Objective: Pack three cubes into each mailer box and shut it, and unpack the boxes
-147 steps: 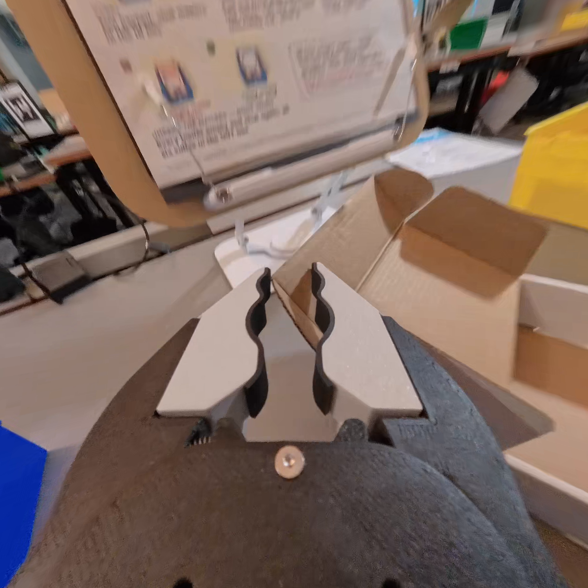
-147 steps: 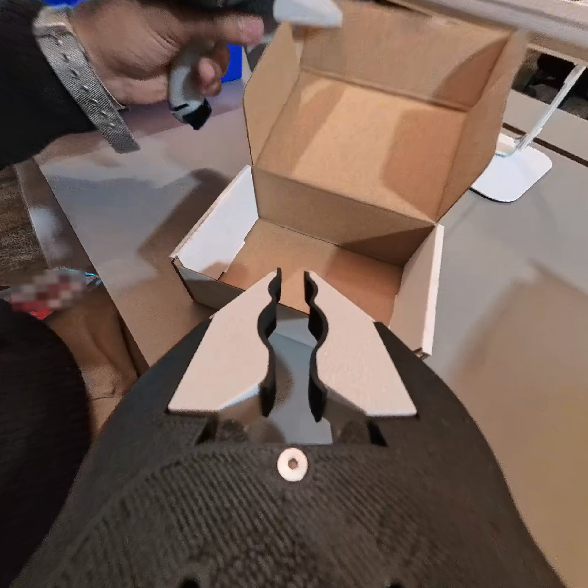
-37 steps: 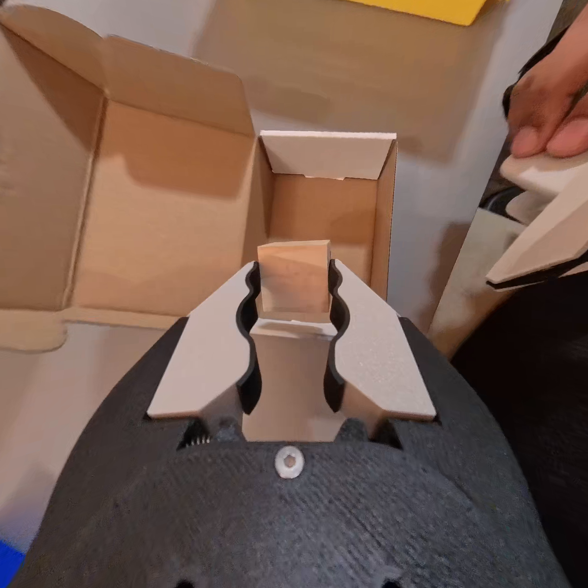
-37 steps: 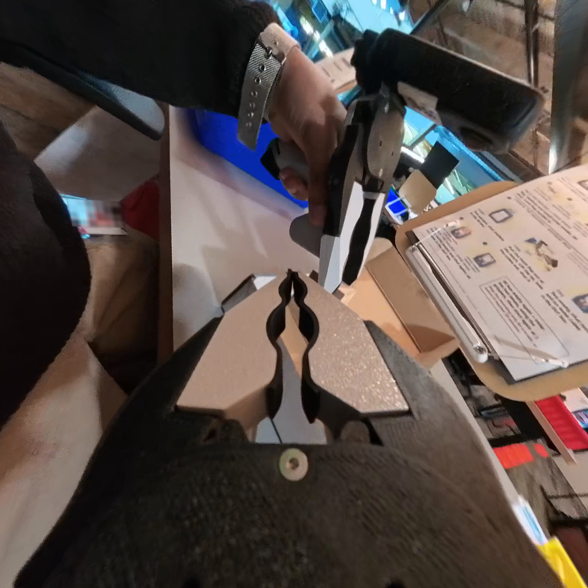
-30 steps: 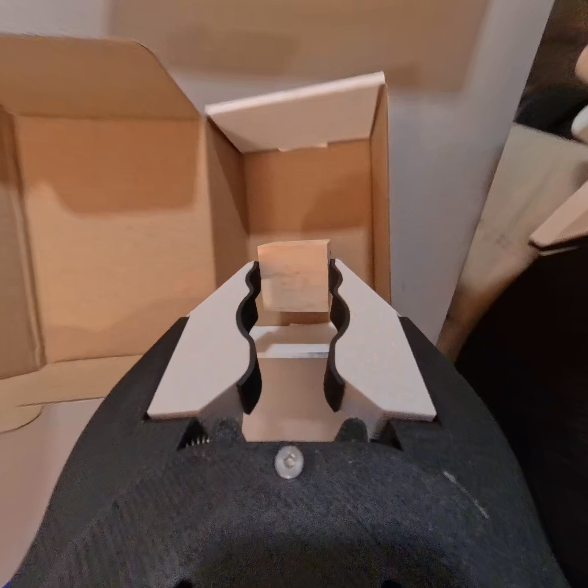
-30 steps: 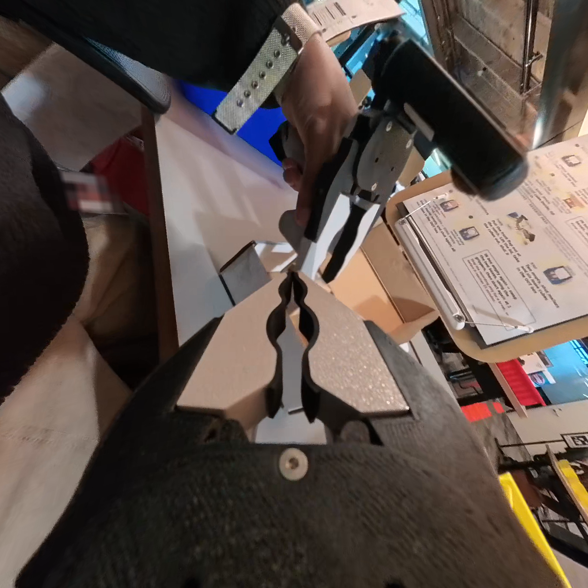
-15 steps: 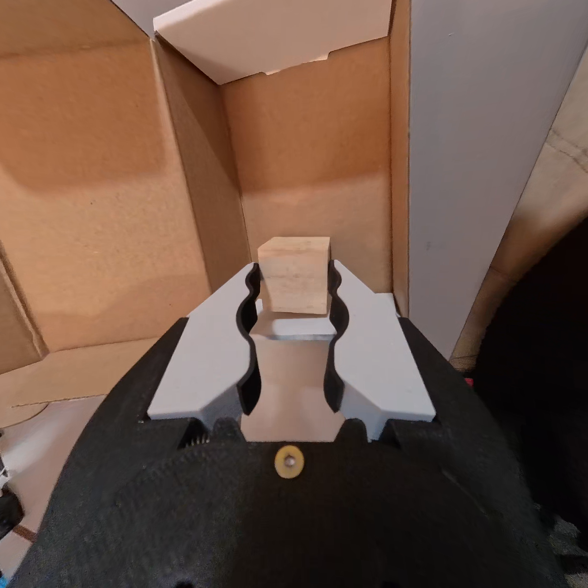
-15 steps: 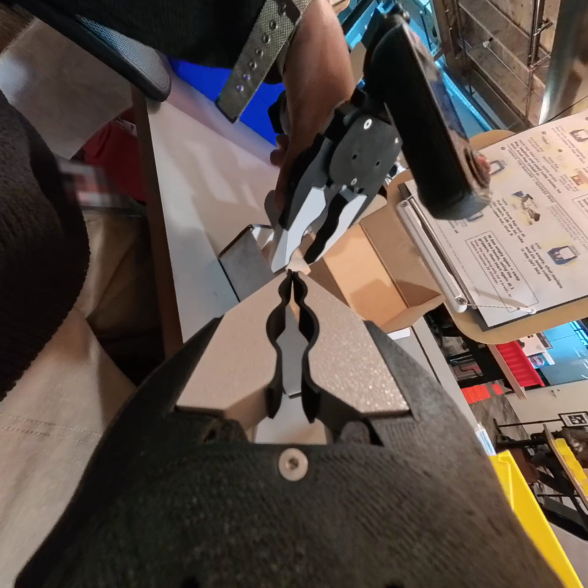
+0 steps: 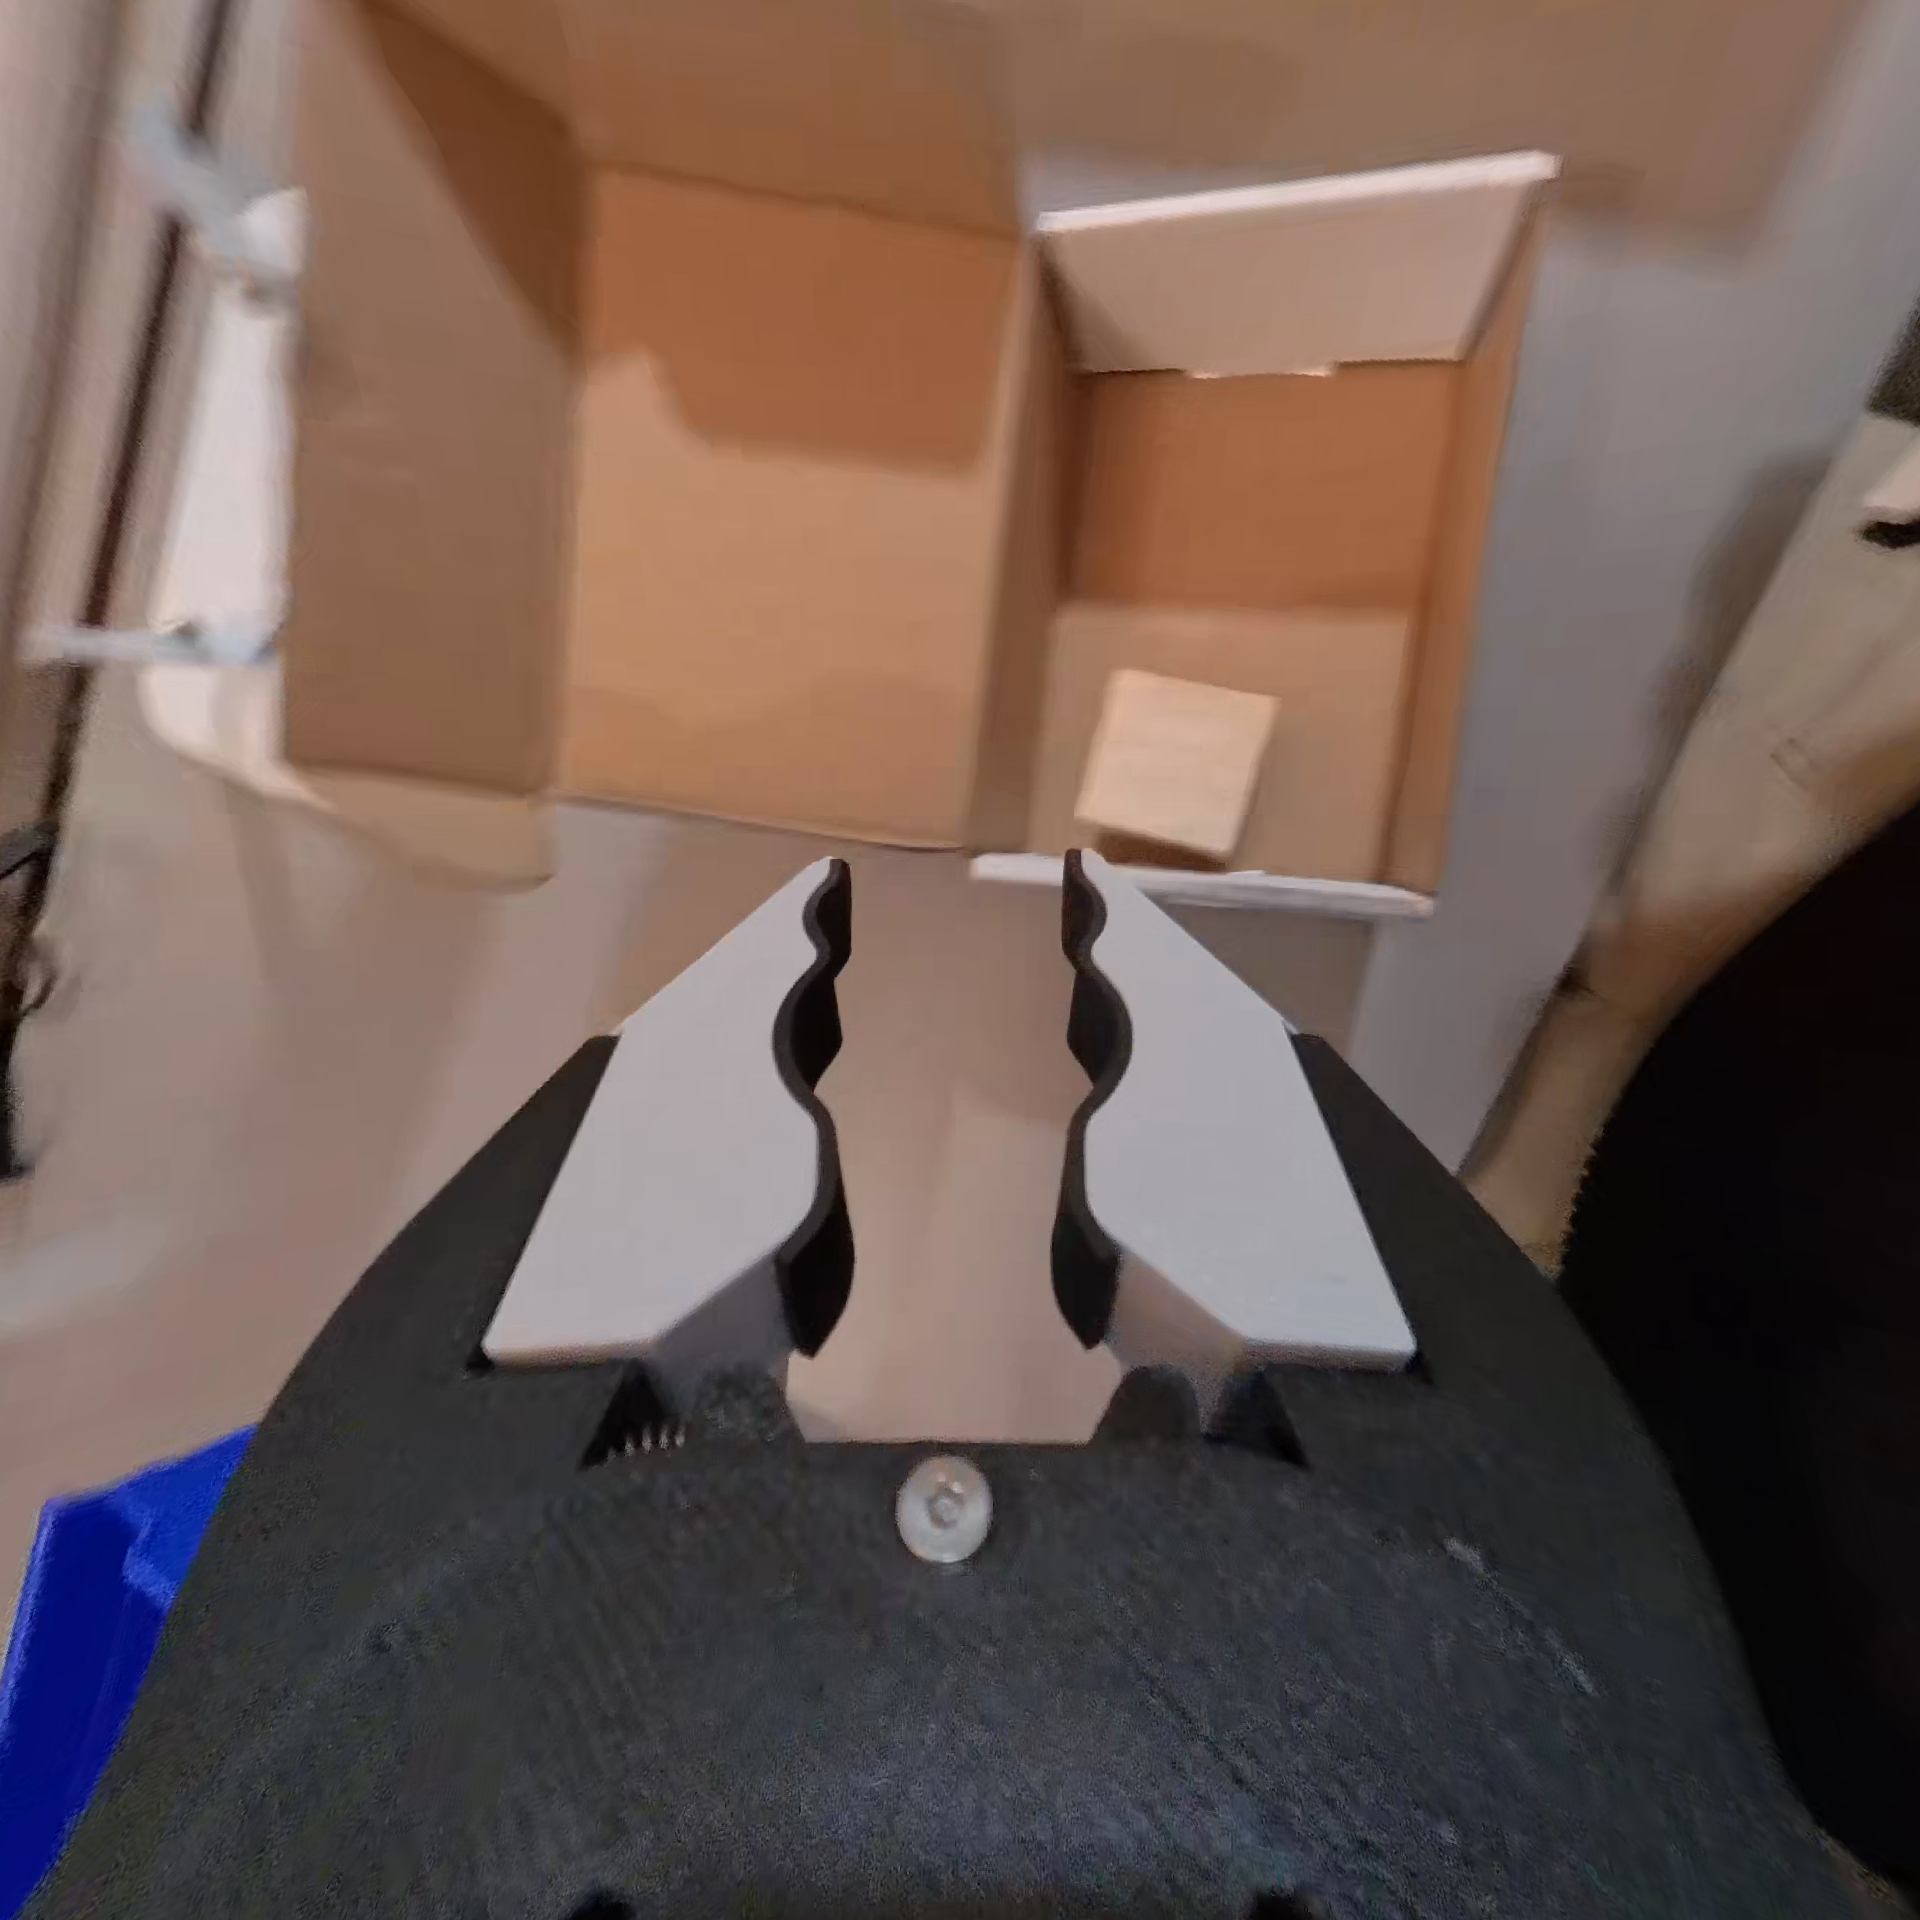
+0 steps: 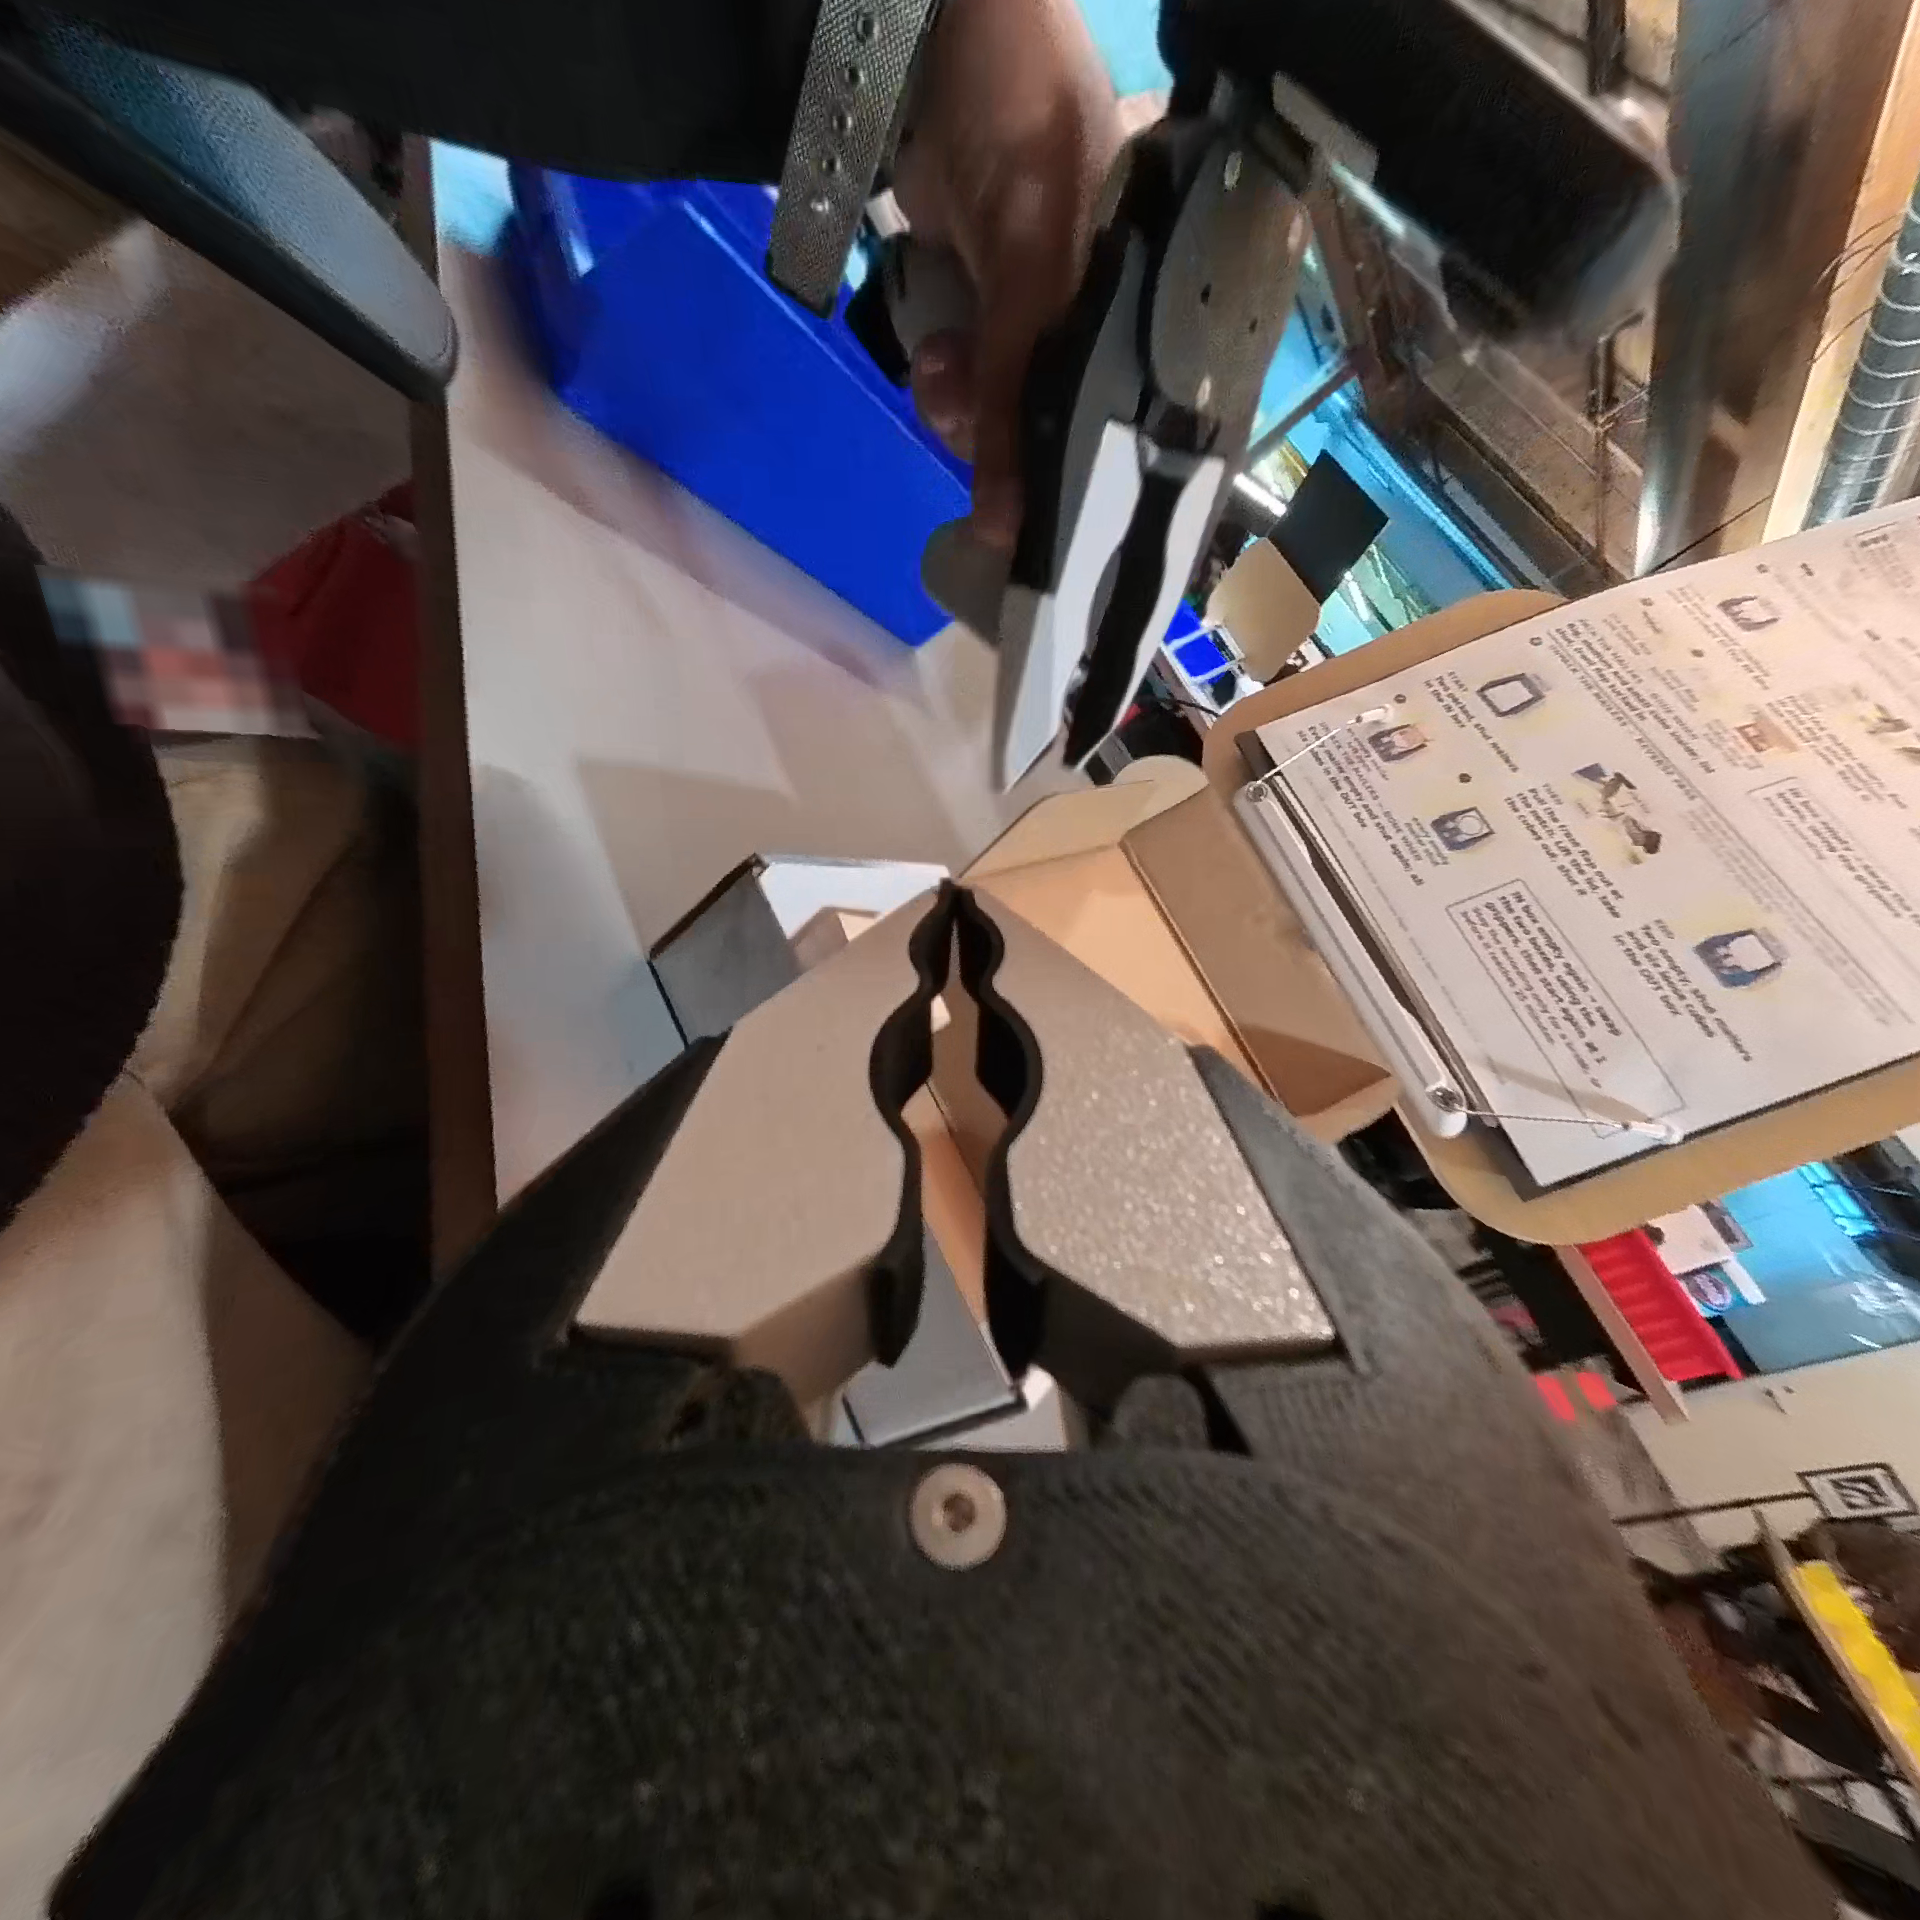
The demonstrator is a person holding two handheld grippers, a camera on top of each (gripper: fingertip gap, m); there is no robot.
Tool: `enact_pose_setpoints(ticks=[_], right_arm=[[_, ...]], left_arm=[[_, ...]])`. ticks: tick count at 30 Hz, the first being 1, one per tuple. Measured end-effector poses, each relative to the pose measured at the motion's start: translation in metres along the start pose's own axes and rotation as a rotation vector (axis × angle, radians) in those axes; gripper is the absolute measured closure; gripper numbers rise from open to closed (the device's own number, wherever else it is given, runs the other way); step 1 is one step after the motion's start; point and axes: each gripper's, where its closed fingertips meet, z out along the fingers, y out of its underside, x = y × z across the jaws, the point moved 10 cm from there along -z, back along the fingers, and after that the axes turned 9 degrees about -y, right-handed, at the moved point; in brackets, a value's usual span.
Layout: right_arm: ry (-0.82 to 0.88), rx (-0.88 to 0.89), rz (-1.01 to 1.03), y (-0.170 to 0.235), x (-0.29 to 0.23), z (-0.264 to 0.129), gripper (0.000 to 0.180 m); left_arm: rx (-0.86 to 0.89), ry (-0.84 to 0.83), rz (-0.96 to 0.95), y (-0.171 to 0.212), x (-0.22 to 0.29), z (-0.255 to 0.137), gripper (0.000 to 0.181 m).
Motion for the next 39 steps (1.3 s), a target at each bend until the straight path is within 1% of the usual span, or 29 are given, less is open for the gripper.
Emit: enact_pose_setpoints(ticks=[1,2,5,6,8,11,14,18,20,22,25,27,29,31,33,36,39], right_arm=[[-0.004,0.027,0.03,-0.001,0.002,0.001,0.18],[-0.008,0.08,0.095,-0.002,0.006,0.001,0.18],[-0.065,0.325,0.4,-0.005,0.025,-0.005,0.179],[-0.069,0.375,0.478,-0.003,0.032,-0.006,0.178],[-0.066,0.386,0.561,0.006,0.04,-0.002,0.174],[-0.065,0.315,0.632,0.017,0.046,0.011,0.171],[-0.063,0.335,0.683,0.018,0.053,0.018,0.17],[-0.075,0.328,0.635,0.018,0.057,0.029,0.172],[-0.102,0.339,0.623,0.015,0.057,0.036,0.173],[-0.129,0.359,0.61,0.012,0.056,0.042,0.173],[-0.162,0.368,0.578,0.008,0.056,0.049,0.174],[-0.178,0.373,0.565,0.007,0.056,0.053,0.174],[-0.186,0.385,0.563,0.006,0.057,0.054,0.174],[-0.191,0.393,0.565,0.006,0.057,0.055,0.174],[-0.187,0.395,0.565,0.007,0.059,0.055,0.174],[-0.179,0.387,0.574,0.01,0.06,0.054,0.174],[-0.143,0.334,0.577,0.017,0.062,0.052,0.174]], left_arm=[[0.008,-0.041,-0.047,0.006,-0.013,-0.008,0.139],[0.012,-0.074,-0.097,0.015,-0.026,-0.016,0.14],[-0.011,-0.118,-0.261,0.05,-0.061,-0.04,0.138],[-0.016,-0.15,-0.307,0.064,-0.071,-0.048,0.138],[-0.035,-0.216,-0.402,0.094,-0.091,-0.066,0.138],[-0.132,-0.324,-0.545,0.149,-0.115,-0.089,0.138],[-0.292,-0.358,-0.664,0.21,-0.122,-0.102,0.138],[-0.49,-0.233,-0.762,0.274,-0.105,-0.099,0.138],[-0.569,-0.185,-0.78,0.294,-0.095,-0.091,0.137],[-0.613,-0.151,-0.794,0.305,-0.087,-0.081,0.136],[-0.655,-0.145,-0.778,0.314,-0.08,-0.068,0.143],[-0.553,-0.207,-0.776,0.306,-0.086,-0.07,0.149],[-0.499,-0.232,-0.763,0.295,-0.087,-0.081,0.155],[-0.423,-0.276,-0.747,0.279,-0.089,-0.097,0.155],[-0.344,-0.31,-0.713,0.256,-0.088,-0.113,0.155],[-0.207,-0.318,-0.617,0.21,-0.081,-0.129,0.155],[-0.08,-0.226,-0.473,0.153,-0.06,-0.129,0.155]])
